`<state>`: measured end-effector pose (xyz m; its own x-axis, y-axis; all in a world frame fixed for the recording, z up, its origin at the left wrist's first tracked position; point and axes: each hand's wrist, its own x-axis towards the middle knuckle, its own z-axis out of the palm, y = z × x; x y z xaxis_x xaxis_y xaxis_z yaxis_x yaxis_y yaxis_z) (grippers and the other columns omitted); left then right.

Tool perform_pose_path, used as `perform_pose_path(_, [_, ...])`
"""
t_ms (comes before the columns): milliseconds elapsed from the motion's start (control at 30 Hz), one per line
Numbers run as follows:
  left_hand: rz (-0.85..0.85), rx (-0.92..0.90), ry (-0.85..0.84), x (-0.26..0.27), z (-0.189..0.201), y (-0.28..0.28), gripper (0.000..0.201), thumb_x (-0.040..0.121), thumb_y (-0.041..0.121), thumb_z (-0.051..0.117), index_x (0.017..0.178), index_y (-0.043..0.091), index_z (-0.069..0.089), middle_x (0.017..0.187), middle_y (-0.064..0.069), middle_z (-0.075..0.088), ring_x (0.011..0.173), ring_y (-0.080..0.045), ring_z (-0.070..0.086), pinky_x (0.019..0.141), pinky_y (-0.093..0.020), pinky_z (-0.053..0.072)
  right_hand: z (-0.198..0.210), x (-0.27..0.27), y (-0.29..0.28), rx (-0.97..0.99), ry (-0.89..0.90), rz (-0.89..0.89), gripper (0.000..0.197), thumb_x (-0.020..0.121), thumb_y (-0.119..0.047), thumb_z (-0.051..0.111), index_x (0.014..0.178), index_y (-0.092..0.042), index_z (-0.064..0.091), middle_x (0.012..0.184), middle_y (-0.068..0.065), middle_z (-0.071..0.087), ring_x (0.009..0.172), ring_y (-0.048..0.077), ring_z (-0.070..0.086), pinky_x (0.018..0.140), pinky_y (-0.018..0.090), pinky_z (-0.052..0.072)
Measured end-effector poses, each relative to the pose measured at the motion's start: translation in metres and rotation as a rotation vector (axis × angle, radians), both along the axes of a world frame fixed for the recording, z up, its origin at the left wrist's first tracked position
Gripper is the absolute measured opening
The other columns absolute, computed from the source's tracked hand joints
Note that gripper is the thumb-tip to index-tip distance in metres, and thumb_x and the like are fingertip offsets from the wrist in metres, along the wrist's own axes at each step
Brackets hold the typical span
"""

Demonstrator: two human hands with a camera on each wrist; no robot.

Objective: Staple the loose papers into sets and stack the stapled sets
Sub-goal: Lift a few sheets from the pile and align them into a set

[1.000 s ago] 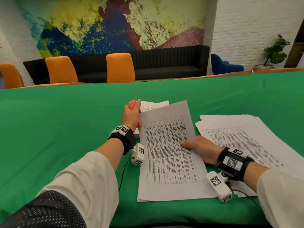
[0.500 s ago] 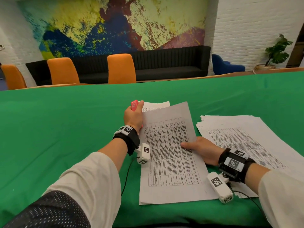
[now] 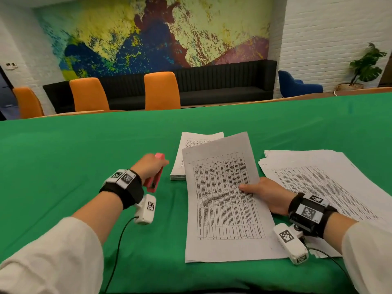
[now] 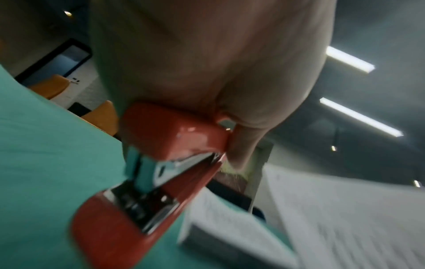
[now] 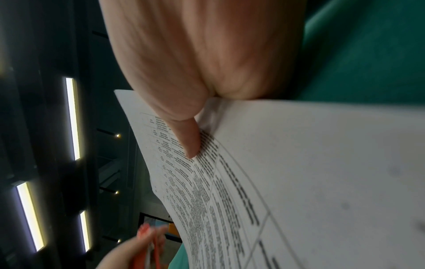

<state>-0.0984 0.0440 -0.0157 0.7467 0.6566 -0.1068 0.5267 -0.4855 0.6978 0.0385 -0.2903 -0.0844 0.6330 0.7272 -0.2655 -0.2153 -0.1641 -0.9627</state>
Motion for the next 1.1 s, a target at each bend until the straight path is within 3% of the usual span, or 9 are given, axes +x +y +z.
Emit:
perform_pose_path(167, [-0.178, 0.216, 0.311, -0.03, -0.048, -0.004, 0.008, 0.097, 0.028, 0.066, 0.097, 0.02, 0.064, 0.123, -0.016, 0.068, 0.105, -0.031, 0.066, 0.093, -0.039, 0.056, 0.002, -0.002, 0.001, -0.01, 0.023, -0.017, 0.049, 0.09, -0.023, 0.071, 0.132, -0.001, 0.06, 0.123, 0.023, 0.072, 0.115, 0.046, 0.069, 0.105, 0.062, 0.051])
perform_pose_path(233, [-0.245, 0.274, 0.397, -0.031, -0.044, -0.009, 0.021, 0.099, 0.03, 0.063, 0.107, 0.011, 0.067, 0.122, -0.017, 0.067, 0.112, -0.032, 0.066, 0.086, -0.035, 0.054, 0.002, -0.003, 0.0, -0.002, 0.041, -0.024, 0.047, 0.092, -0.02, 0.069, 0.133, -0.002, 0.059, 0.124, 0.023, 0.072, 0.115, 0.046, 0.069, 0.104, 0.062, 0.051])
perform_pose_path(300, [-0.251, 0.273, 0.337, -0.032, -0.032, -0.014, 0.036, 0.099, 0.033, 0.064, 0.125, 0.009, 0.065, 0.126, -0.016, 0.066, 0.115, -0.031, 0.066, 0.081, -0.03, 0.052, 0.005, -0.004, -0.001, 0.003, 0.042, -0.029, 0.05, 0.089, -0.021, 0.069, 0.134, -0.003, 0.058, 0.125, 0.024, 0.071, 0.115, 0.046, 0.069, 0.105, 0.063, 0.051])
perform_pose_path(367, [-0.237, 0.207, 0.096, -0.034, -0.019, -0.022, 0.056, 0.1, 0.039, 0.066, 0.147, 0.011, 0.054, 0.144, -0.009, 0.059, 0.128, -0.025, 0.06, 0.102, -0.032, 0.048, 0.015, -0.003, -0.001, 0.013, 0.022, -0.043, 0.051, 0.089, -0.022, 0.068, 0.135, -0.002, 0.058, 0.124, 0.024, 0.071, 0.114, 0.045, 0.069, 0.104, 0.061, 0.051])
perform_pose_path(467, [-0.292, -0.192, -0.217, -0.035, -0.009, -0.042, 0.049, 0.102, 0.04, 0.064, 0.144, 0.017, 0.056, 0.139, 0.0, 0.065, 0.12, -0.013, 0.065, 0.107, -0.036, 0.049, 0.041, 0.007, 0.005, 0.097, 0.001, -0.072, 0.047, 0.09, -0.019, 0.066, 0.134, -0.002, 0.06, 0.127, 0.024, 0.07, 0.12, 0.045, 0.066, 0.108, 0.062, 0.048])
perform_pose_path(600, [-0.357, -0.571, -0.406, -0.024, -0.018, -0.069, 0.036, 0.101, 0.015, 0.066, 0.136, 0.012, 0.059, 0.128, -0.004, 0.074, 0.116, -0.026, 0.072, 0.101, -0.049, 0.056, 0.091, 0.031, 0.029, 0.231, -0.014, -0.058, 0.04, 0.101, -0.013, 0.057, 0.14, -0.008, 0.057, 0.134, 0.018, 0.069, 0.123, 0.039, 0.066, 0.106, 0.061, 0.049])
perform_pose_path(733, [-0.186, -0.445, -0.541, 0.007, -0.016, -0.065, 0.045, 0.094, -0.008, 0.061, 0.136, 0.01, 0.061, 0.13, -0.004, 0.072, 0.117, -0.026, 0.07, 0.098, -0.042, 0.056, 0.123, 0.046, 0.058, 0.231, -0.08, -0.102, 0.036, 0.103, -0.012, 0.059, 0.138, -0.007, 0.058, 0.126, 0.015, 0.073, 0.114, 0.035, 0.072, 0.092, 0.054, 0.06])
perform_pose_path(867, [-0.05, -0.411, -0.512, 0.042, 0.002, -0.035, 0.042, 0.096, -0.012, 0.058, 0.136, 0.003, 0.058, 0.128, -0.011, 0.069, 0.111, -0.029, 0.067, 0.081, -0.034, 0.056, 0.12, 0.048, 0.076, -0.065, -0.2, -0.112, 0.036, 0.095, -0.015, 0.071, 0.127, -0.003, 0.061, 0.119, 0.015, 0.075, 0.104, 0.034, 0.075, 0.084, 0.045, 0.063])
perform_pose_path(1100, [0.006, -0.187, -0.21, 0.092, -0.002, 0.005, 0.033, 0.09, -0.005, 0.069, 0.123, -0.005, 0.064, 0.122, -0.024, 0.069, 0.108, -0.039, 0.068, 0.1, -0.049, 0.056, 0.083, 0.063, 0.097, -0.292, -0.293, -0.163, 0.026, 0.088, 0.004, 0.076, 0.111, 0.009, 0.064, 0.112, 0.02, 0.074, 0.084, 0.029, 0.074, 0.055, 0.034, 0.062])
